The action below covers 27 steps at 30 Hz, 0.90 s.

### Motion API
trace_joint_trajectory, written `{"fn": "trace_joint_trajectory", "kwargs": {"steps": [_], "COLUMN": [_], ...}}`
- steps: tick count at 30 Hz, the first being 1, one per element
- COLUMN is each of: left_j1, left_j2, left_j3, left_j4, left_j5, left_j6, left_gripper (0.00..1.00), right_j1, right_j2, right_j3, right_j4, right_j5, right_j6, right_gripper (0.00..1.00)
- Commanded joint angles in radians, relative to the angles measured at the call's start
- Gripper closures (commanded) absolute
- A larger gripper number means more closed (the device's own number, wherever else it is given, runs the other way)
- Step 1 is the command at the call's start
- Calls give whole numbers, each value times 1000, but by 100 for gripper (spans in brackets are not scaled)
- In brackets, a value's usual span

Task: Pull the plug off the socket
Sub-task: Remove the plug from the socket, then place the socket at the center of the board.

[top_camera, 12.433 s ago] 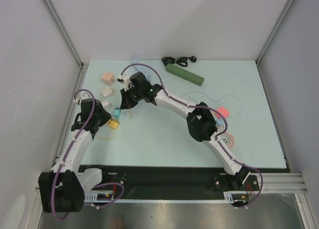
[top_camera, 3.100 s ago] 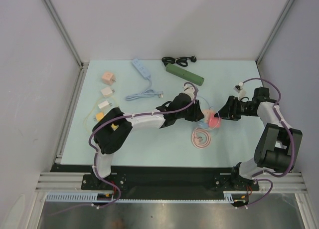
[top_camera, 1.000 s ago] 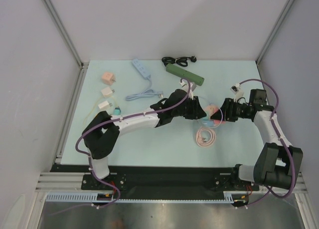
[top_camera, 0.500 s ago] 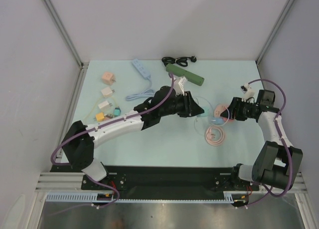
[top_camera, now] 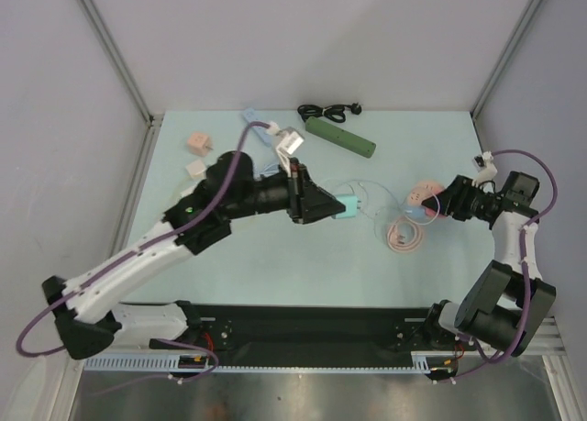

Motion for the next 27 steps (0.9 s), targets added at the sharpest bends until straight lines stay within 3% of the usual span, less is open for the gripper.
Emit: {"fn": "trace_joint_trajectory", "kwargs": {"steps": [1,7,10,15,21,27], "left_j1": [-4,-4,-4,-4,-4,-4], "left_j2": [-117,-223,-259,-300,-351,-362], "left_j3": [125,280,366,447,495,480], "left_j4": [-121,-216,-228,-263,-308,-310], "left_j5": [43,14,7,-58,-163,-177], "left_j6": [91,96,81,73,101,101], "left_gripper": [100,100,100,100,100,100], "right_j1": [-20,-24,-24,-21,-12,11], "right_j2": [-26,1,41,85,138,164], "right_j3": [21,64,108,150,142,102], "right_j4": [63,188,265,336,363,412], "right_j5": [-178,-263,-263,-213,-151,-142], "right_j6": [27,141,272,357,365,406], "right_gripper": [100,100,100,100,100,100]}}
